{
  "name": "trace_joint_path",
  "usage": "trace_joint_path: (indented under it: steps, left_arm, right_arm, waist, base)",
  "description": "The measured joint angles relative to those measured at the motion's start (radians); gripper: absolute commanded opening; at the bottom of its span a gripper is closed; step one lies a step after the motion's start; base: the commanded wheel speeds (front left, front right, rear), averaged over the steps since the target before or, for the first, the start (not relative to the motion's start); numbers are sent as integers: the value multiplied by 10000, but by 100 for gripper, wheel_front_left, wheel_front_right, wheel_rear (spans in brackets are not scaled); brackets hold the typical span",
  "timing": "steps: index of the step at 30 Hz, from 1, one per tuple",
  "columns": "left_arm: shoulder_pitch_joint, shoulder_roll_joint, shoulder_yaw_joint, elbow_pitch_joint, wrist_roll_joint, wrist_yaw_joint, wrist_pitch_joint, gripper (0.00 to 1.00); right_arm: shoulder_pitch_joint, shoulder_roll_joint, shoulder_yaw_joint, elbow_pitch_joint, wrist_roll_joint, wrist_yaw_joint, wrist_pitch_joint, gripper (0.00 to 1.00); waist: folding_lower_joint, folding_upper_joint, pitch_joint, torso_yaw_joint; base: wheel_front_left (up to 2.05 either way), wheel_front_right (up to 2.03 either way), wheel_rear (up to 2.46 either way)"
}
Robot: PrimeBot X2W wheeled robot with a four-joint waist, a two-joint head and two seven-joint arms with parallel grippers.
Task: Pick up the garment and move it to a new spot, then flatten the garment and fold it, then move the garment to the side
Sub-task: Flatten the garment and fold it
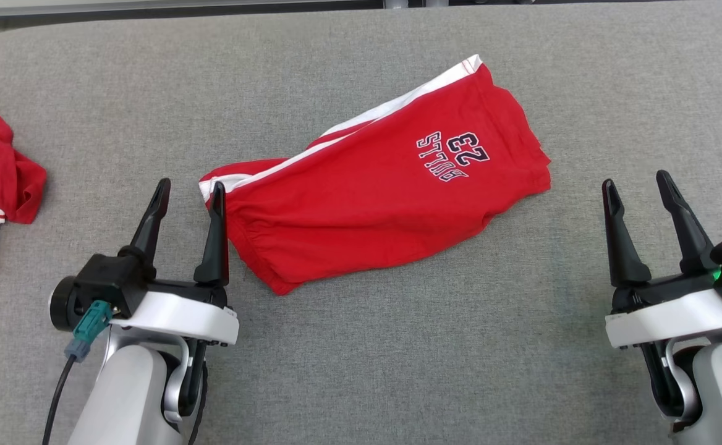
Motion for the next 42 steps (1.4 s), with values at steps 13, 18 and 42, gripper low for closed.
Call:
trace_joint_path:
  steps: [13,18,42]
  left_arm:
    - [231,-130,65,159,115,-123,0,100]
    - [231,-194,73,228,115,-205,0,100]
    - [-712,-583,-167,136,173,-479,0,100]
  right_arm:
    - [601,288,-247,-690,-224,0,525,100]
    - [620,307,-257,-759,-293,0,616,100]
    - [-2714,-282,1080,3499,637,0,1576,100]
  waist:
    - [0,0,-234,-66]
    - [1,0,-242,-52]
    - [1,0,856,1040]
  base:
    - [0,0,0]
    - [0,0,0]
    - [0,0,0]
